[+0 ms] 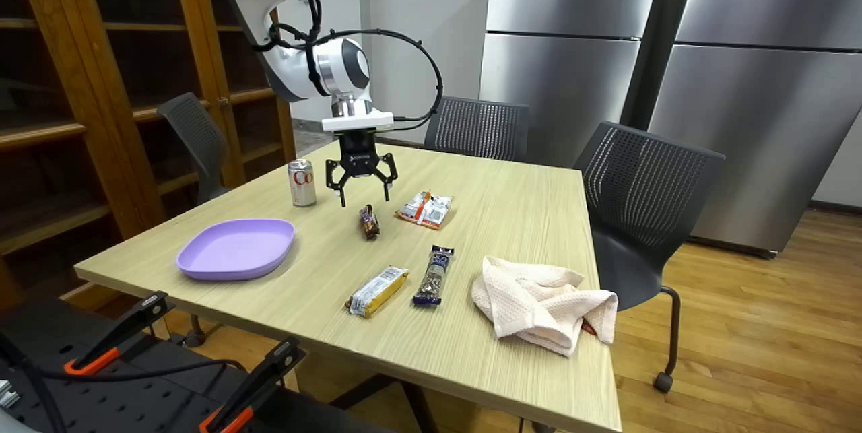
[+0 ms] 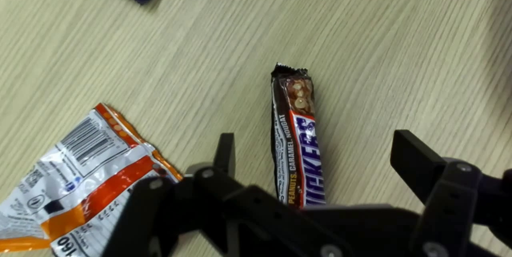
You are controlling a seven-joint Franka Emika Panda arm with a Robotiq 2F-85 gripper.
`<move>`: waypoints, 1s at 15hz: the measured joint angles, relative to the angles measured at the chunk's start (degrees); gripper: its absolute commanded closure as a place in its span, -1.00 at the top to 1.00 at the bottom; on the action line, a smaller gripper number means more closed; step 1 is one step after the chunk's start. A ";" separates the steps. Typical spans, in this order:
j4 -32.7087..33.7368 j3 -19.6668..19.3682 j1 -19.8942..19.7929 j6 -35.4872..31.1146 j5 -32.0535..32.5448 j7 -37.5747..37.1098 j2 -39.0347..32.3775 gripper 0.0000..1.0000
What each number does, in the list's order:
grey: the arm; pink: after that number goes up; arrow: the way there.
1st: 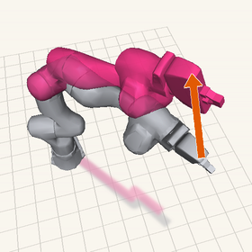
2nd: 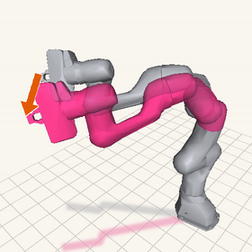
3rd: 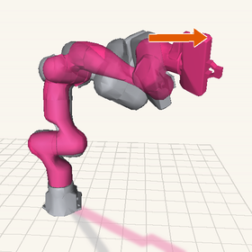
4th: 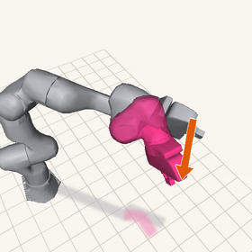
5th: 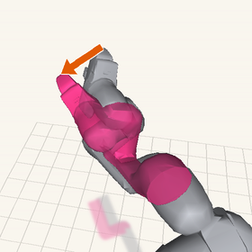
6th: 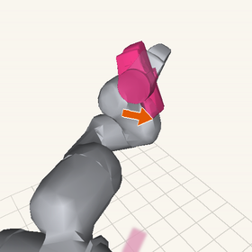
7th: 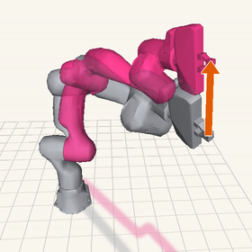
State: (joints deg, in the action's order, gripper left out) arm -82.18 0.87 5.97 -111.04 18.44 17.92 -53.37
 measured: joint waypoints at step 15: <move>10.54 -0.17 1.08 8.83 1.38 0.51 -8.13 1.00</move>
State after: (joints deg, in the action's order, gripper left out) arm -71.63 0.70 7.05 -102.21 19.81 18.44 -61.50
